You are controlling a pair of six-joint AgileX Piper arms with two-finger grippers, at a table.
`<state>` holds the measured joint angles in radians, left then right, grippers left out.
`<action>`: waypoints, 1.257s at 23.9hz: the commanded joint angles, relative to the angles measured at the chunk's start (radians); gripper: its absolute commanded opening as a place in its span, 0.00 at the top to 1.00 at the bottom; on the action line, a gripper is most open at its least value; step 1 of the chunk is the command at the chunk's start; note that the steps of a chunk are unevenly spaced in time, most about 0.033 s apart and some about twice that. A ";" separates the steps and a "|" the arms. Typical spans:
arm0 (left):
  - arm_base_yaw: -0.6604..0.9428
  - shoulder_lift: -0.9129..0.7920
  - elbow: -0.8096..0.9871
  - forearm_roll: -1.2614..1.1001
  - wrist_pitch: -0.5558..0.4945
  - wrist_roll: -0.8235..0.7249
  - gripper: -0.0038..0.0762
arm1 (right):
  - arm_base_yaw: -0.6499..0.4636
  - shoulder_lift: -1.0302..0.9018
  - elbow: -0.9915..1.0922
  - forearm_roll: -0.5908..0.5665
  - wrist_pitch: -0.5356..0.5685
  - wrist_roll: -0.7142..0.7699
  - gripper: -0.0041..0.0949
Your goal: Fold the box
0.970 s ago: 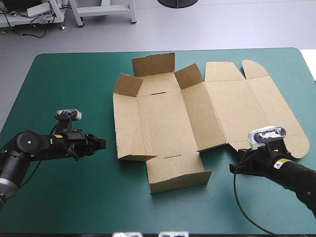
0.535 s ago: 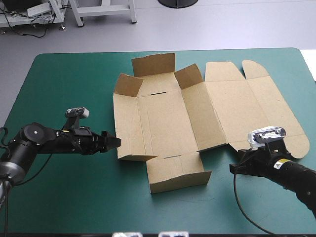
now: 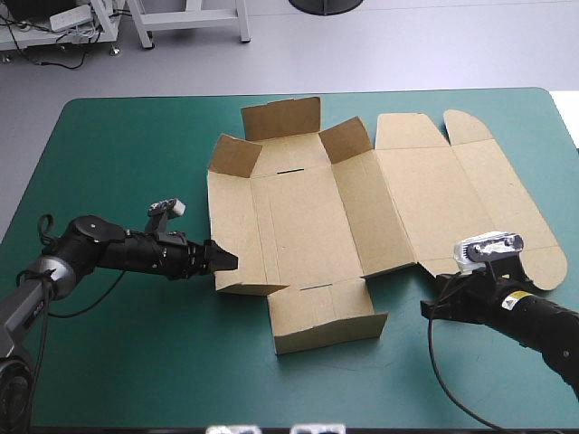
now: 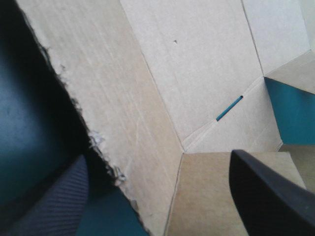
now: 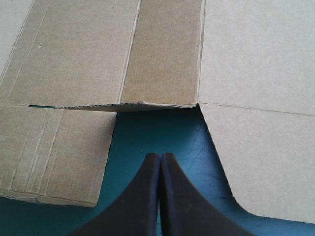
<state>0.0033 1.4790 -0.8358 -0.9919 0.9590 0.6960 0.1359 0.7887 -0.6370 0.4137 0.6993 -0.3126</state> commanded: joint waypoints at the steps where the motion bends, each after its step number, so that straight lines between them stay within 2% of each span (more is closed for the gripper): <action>1: 0.002 0.009 -0.033 -0.059 -0.007 0.015 0.24 | -0.004 -0.001 -0.034 0.020 -0.040 -0.004 0.98; 6: 0.002 0.040 -0.033 -0.142 -0.023 0.035 0.24 | -0.004 -0.001 -0.034 0.020 -0.039 -0.004 0.98; 10: 0.002 0.100 -0.033 -0.298 0.045 0.097 0.25 | -0.004 -0.001 -0.034 0.020 -0.041 -0.004 0.98; 17: 0.002 0.116 -0.033 -0.312 0.049 0.125 0.37 | -0.004 -0.001 -0.034 0.020 -0.036 -0.004 0.98; 26: 0.002 0.163 -0.033 -0.310 0.079 0.126 0.38 | -0.004 -0.001 -0.034 0.020 -0.029 -0.004 0.98; 30: 0.002 0.163 -0.033 -0.313 0.079 0.126 0.46 | -0.004 -0.001 -0.034 0.020 -0.019 -0.004 0.98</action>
<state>0.0033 1.6778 -0.8440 -1.2489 0.9872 0.8149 0.1359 0.7887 -0.6370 0.4137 0.7121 -0.3126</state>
